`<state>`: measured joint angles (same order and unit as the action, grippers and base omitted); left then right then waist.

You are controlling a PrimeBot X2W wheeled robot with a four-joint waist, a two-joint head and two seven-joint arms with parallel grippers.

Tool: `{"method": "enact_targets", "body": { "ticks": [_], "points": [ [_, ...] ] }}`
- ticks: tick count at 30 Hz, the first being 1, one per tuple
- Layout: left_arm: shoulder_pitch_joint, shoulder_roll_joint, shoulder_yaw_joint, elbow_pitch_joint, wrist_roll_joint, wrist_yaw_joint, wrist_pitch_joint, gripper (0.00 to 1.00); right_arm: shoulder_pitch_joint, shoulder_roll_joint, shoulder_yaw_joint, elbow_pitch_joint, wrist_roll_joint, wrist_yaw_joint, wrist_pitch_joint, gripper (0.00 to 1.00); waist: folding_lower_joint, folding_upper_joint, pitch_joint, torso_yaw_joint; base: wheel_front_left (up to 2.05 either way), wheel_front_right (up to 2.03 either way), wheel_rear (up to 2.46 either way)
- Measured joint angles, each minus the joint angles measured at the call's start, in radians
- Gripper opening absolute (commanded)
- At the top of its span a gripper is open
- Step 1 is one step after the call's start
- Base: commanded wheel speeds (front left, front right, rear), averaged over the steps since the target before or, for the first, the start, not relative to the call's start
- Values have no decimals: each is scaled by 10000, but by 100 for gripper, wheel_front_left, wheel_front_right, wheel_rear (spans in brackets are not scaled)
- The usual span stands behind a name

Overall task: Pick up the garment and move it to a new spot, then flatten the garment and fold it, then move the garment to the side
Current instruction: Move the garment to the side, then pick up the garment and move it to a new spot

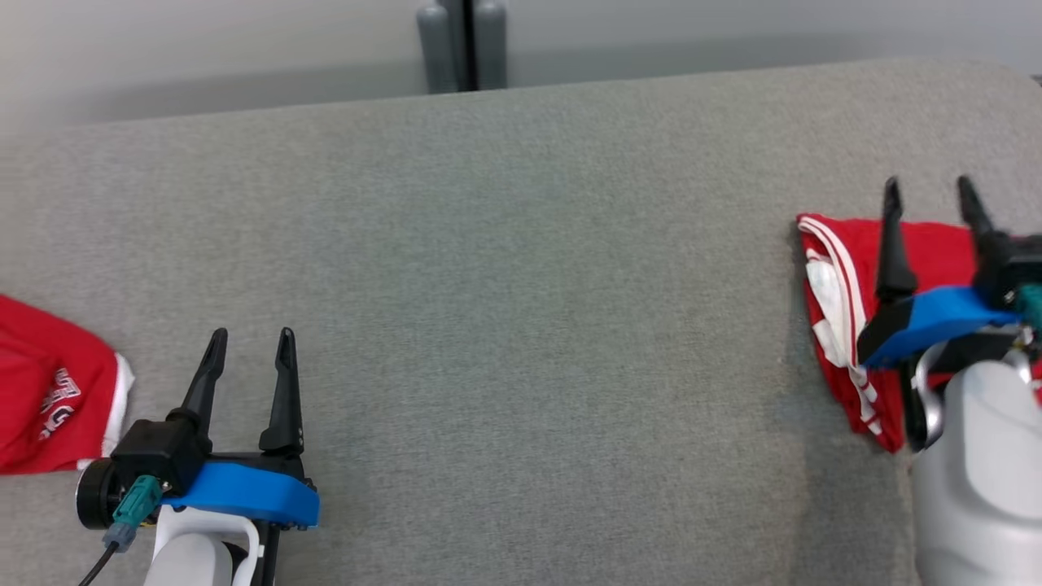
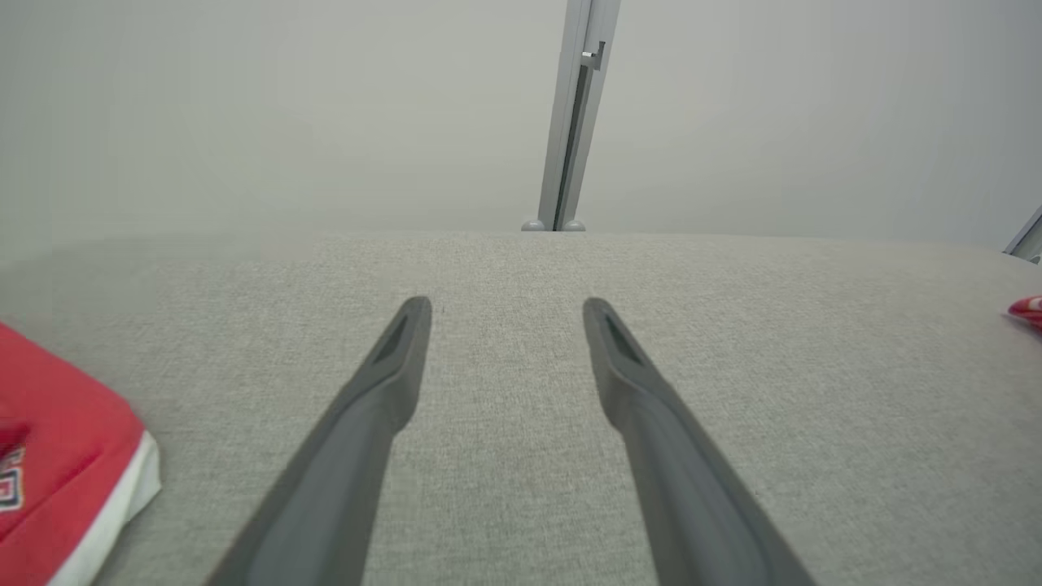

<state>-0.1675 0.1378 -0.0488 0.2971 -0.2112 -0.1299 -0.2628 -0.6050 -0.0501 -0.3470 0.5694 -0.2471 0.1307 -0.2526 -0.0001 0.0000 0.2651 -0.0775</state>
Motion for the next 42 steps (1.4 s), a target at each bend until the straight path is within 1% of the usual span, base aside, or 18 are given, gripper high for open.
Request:
{"method": "enact_targets", "body": {
  "ticks": [3,8,10,14,19,22,29,35,39,42],
  "points": [
    [-3,-148,238,86,117,0,2,100,653,13,796,-144,809,0,-71,100,-1,0,-236,266,0,0,0],
    [9,-322,596,284,311,0,2,100,1726,8,1822,-1053,2104,0,-86,100,0,0,-623,730,0,0,0],
    [28,-395,677,382,422,0,0,100,2269,36,2017,-1335,2571,0,-84,100,0,0,-815,886,0,0,0],
    [265,-523,800,558,617,0,0,100,3145,19,2322,-1664,3152,0,-86,100,-1,-1,-1193,1081,0,0,0],
    [548,-623,1076,700,874,2,0,100,3789,19,2596,-1839,3419,0,-86,100,-1,-1,-1608,1138,0,0,0],
    [766,-708,1227,786,991,75,0,100,4131,19,2721,-1906,3545,0,-86,100,-1,-1,-1893,1115,0,0,0],
    [1281,-811,1430,815,1085,330,0,100,4676,19,2903,-1871,3739,0,-86,100,-1,-2,-2424,809,0,0,0],
    [1395,-838,1511,744,1083,416,0,100,4750,17,2982,-1854,3806,0,-86,100,0,-2,-2574,624,0,0,0],
    [1400,-846,1513,719,1085,414,2,100,4829,17,3083,-1854,3820,0,-86,100,0,-1,-2545,647,0,0,0],
    [1395,-859,1526,721,1083,414,0,100,4834,17,3250,-1841,3854,0,-86,100,1,-1,-2503,786,0,0,0]
  ]
}}
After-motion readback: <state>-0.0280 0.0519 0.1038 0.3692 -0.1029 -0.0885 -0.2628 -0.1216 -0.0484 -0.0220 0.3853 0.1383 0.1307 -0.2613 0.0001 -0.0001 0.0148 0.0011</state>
